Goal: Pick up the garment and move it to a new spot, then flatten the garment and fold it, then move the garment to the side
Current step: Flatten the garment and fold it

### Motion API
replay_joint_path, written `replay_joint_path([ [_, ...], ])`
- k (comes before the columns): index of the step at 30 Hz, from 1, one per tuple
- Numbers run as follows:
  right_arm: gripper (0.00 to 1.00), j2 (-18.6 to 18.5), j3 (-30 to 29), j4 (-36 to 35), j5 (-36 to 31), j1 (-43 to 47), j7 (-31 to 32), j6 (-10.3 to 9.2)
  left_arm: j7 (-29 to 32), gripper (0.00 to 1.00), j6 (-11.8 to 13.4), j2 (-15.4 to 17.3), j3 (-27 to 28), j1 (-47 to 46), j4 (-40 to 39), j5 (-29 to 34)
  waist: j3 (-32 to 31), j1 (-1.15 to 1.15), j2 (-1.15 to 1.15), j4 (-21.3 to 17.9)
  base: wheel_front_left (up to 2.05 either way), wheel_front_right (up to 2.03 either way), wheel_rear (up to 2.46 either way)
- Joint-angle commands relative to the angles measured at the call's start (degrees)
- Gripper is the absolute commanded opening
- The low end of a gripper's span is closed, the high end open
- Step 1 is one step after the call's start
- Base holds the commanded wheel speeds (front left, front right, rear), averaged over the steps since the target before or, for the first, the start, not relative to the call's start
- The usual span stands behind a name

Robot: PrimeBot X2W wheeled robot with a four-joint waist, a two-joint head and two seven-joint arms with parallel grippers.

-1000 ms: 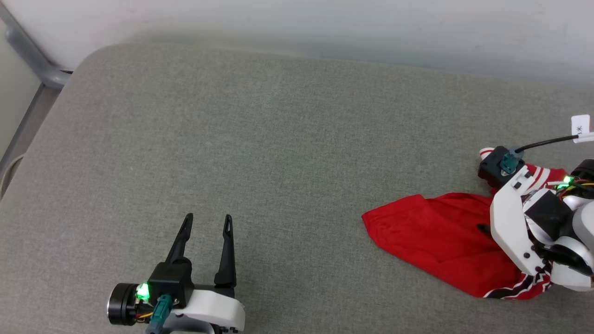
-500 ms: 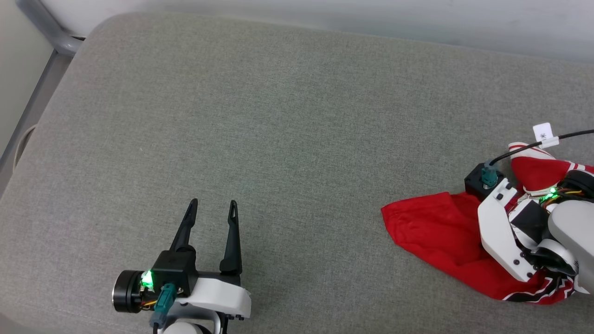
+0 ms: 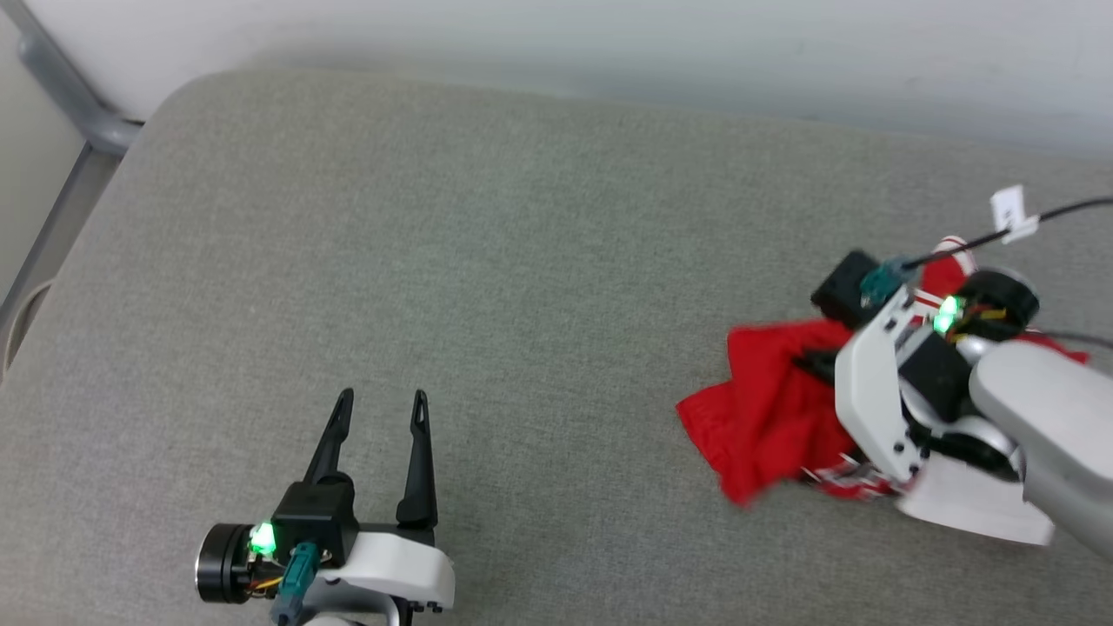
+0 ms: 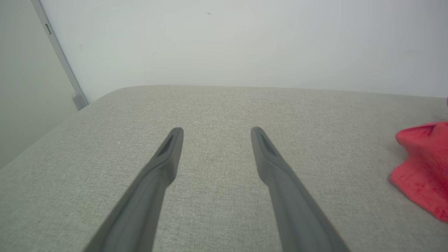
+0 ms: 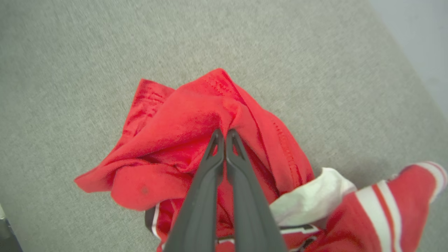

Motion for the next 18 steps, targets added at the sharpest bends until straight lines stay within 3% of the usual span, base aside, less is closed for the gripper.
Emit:
replay_joint_path([
  [1,0.0,-0.2,-0.77,-0.82,0.24,-1.8,-2.47,-0.09,-0.15,1.0,-0.25,-0.04,0.17,0.96,-0.04,0.17,-1.82,-0.01,0.0,-1.03,0.0,0.0,0.0],
  [6,0.0,0.47,-3.04,-4.37,-0.33,-5.11,-9.01,-0.09,-0.15,1.0,-0.71,-0.03,0.45,2.16,0.02,0.46,-3.68,-0.01,0.0,-1.5,0.0,0.0,0.0],
  [13,0.0,1.77,-4.68,-11.82,-1.25,-5.42,-13.58,-0.08,-0.15,1.0,-1.0,-0.03,1.49,3.67,-0.27,0.81,-5.02,-0.01,0.0,-1.02,0.0,0.0,0.0],
  [18,0.0,3.87,-0.5,-17.96,-1.38,-0.92,-12.68,-0.08,-0.15,1.0,-1.36,-0.03,2.3,4.66,-0.24,1.05,-5.96,-0.01,0.0,-0.45,0.0,0.0,0.0],
])
